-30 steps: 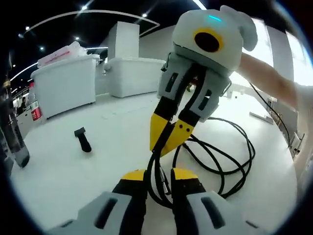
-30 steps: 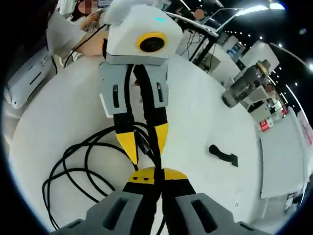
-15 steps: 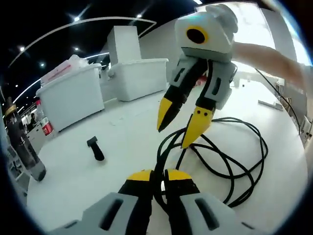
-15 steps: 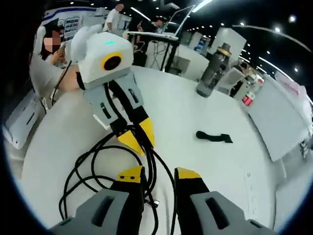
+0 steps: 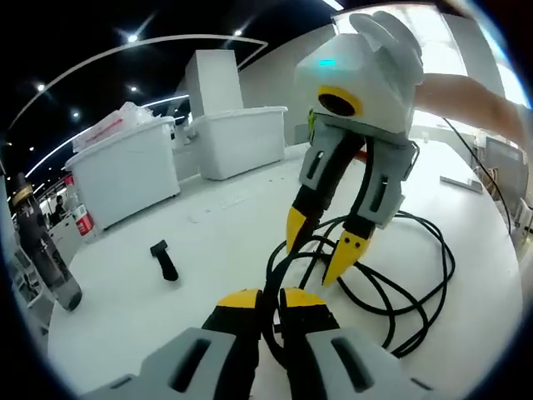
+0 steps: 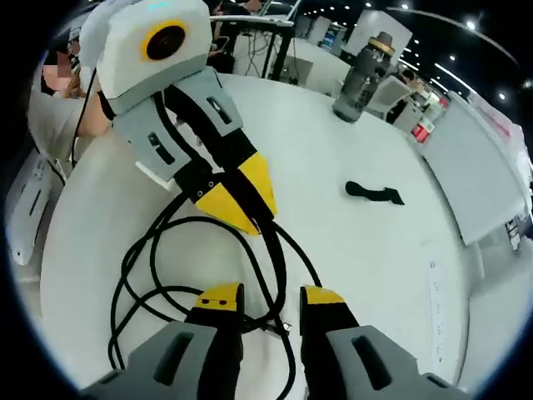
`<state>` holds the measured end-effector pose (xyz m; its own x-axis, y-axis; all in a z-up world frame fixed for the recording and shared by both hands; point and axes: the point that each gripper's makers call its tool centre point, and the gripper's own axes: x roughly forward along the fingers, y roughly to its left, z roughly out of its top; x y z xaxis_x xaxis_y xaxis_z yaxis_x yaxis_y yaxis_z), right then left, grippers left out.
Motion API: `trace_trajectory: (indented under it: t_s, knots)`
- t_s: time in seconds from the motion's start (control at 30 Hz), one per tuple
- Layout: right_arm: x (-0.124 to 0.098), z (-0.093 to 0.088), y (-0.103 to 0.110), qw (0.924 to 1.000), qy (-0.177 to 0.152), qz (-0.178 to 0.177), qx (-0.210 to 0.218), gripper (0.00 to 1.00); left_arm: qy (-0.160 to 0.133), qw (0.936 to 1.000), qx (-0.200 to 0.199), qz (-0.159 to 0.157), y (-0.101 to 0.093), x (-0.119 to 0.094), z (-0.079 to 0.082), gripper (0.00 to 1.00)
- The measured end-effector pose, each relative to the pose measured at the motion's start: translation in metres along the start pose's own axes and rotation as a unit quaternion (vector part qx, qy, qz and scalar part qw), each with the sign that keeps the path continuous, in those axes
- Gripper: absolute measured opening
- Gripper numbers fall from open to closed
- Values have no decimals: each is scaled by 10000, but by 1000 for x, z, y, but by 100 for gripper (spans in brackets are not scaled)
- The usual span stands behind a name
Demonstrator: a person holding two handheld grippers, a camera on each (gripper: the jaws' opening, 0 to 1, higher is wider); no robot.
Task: Coil the Type-C to USB data cable on the desktop and secure it with Velcro straps.
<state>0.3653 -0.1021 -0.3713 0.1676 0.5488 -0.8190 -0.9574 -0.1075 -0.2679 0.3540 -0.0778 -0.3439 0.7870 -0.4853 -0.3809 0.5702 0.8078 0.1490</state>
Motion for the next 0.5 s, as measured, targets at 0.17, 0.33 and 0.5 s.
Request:
trace_trajectory:
  t_s: [0.17,0.33,0.5]
  knots:
    - [8,-2,-2,9995,94,-90,-295,23,-44,10000,6,-74,-3,0,2,10]
    - [-7,5,1,9986,-63,-144,-509,26,76,9999,-8,-66,0,2,-6,10]
    - [-15,13,-12,9977,-381,-405,-375,27,99,9998,-123,-76,2,2,-8,9]
